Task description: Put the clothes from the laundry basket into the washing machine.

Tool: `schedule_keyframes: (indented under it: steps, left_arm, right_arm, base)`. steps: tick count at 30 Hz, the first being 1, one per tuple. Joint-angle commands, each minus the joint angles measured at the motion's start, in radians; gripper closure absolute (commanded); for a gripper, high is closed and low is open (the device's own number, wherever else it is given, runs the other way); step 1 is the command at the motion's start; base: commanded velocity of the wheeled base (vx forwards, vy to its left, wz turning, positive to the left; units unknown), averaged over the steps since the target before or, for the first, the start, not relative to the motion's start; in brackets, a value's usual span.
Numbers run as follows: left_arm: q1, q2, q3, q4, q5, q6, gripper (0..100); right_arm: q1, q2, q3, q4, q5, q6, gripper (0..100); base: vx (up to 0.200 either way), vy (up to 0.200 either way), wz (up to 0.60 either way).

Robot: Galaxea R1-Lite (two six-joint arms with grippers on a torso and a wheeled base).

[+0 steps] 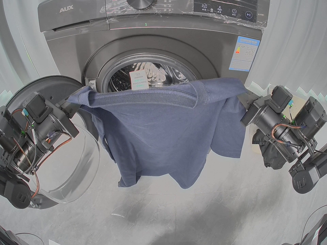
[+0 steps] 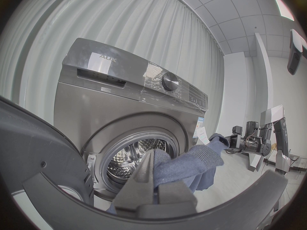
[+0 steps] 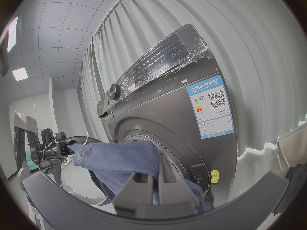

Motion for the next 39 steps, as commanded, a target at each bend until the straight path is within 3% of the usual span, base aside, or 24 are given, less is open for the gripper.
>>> schedule_keyframes:
  steps: [1, 14, 19, 21, 25, 29, 32, 36, 39]
  left_arm:
    - [0.000, 0.000, 0.003, -0.001, 0.000, -0.001, 100]
    - [0.012, 0.009, 0.010, -0.001, 0.000, -0.001, 100]
    - [-0.014, 0.022, 0.024, 0.001, 0.000, -0.001, 100]
    - [-0.057, 0.040, 0.018, -0.001, 0.014, 0.002, 100]
    - [-0.120, 0.075, 0.003, -0.001, 0.021, 0.002, 100]
    - [-0.189, 0.154, -0.054, -0.013, 0.060, 0.003, 100]
    - [-0.199, 0.177, -0.062, -0.019, 0.066, 0.003, 100]
    - [-0.221, 0.189, -0.103, -0.017, 0.084, 0.000, 100]
    - [-0.242, 0.189, -0.123, -0.019, 0.122, 0.000, 100]
  right_arm:
    - [-0.006, 0.001, 0.000, 0.000, 0.001, 0.000, 100]
    - [-0.024, 0.001, 0.000, -0.002, 0.001, 0.000, 100]
    - [-0.012, 0.004, 0.000, -0.002, 0.001, 0.000, 100]
    - [-0.002, 0.007, 0.001, -0.002, -0.001, 0.001, 100]
    - [0.027, 0.029, 0.012, -0.006, -0.002, 0.004, 100]
    - [0.060, 0.070, 0.050, -0.014, -0.012, 0.008, 100]
    - [0.079, 0.091, 0.073, -0.014, -0.010, 0.009, 100]
    - [0.162, 0.144, 0.073, -0.014, -0.013, 0.020, 100]
    - [0.209, 0.196, 0.064, -0.016, -0.052, 0.043, 100]
  base:
    - [0.000, 0.000, 0.00]
    - [0.000, 0.000, 0.00]
    - [0.000, 0.000, 0.00]
    - [0.000, 0.000, 0.00]
    - [0.000, 0.000, 0.00]
    - [0.000, 0.000, 0.00]
    - [0.000, 0.000, 0.00]
    - [0.000, 0.000, 0.00]
    - [0.000, 0.000, 0.00]
